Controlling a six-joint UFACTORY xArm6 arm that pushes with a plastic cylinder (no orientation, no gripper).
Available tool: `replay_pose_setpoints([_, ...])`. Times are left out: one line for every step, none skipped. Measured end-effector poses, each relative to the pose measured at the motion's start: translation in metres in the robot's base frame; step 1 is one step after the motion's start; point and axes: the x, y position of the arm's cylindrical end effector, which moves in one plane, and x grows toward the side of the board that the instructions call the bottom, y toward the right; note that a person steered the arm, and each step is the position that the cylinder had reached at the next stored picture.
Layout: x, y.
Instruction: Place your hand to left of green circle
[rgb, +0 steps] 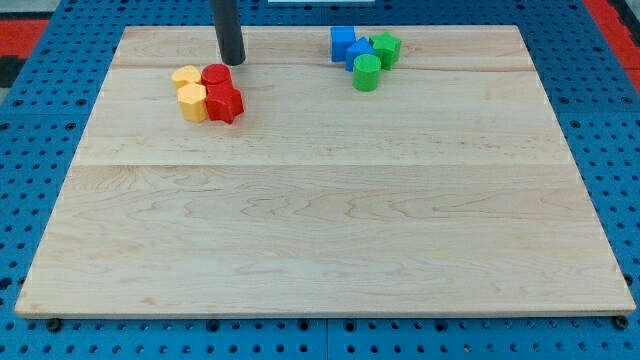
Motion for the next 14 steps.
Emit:
replay_pose_setpoints([0.000, 0.000])
replay_pose_setpoints([0.000, 0.001])
replay_pose_setpoints([0.000, 0.002])
replay_pose_setpoints([0.000, 0.003])
replay_pose_setpoints([0.000, 0.005])
replay_pose_setpoints([0.000, 0.006])
replay_pose_setpoints([-0.001, 0.012])
replay_pose_setpoints([-0.003, 0.018])
replay_pose_setpoints([-0.003, 0.021])
replay_pose_setpoints([-0.003, 0.023])
replay_pose_setpoints([-0.003, 0.023])
replay_pose_setpoints([-0.003, 0.023])
replay_pose_setpoints([-0.001, 0.023])
replay_pose_setpoints([0.002, 0.023])
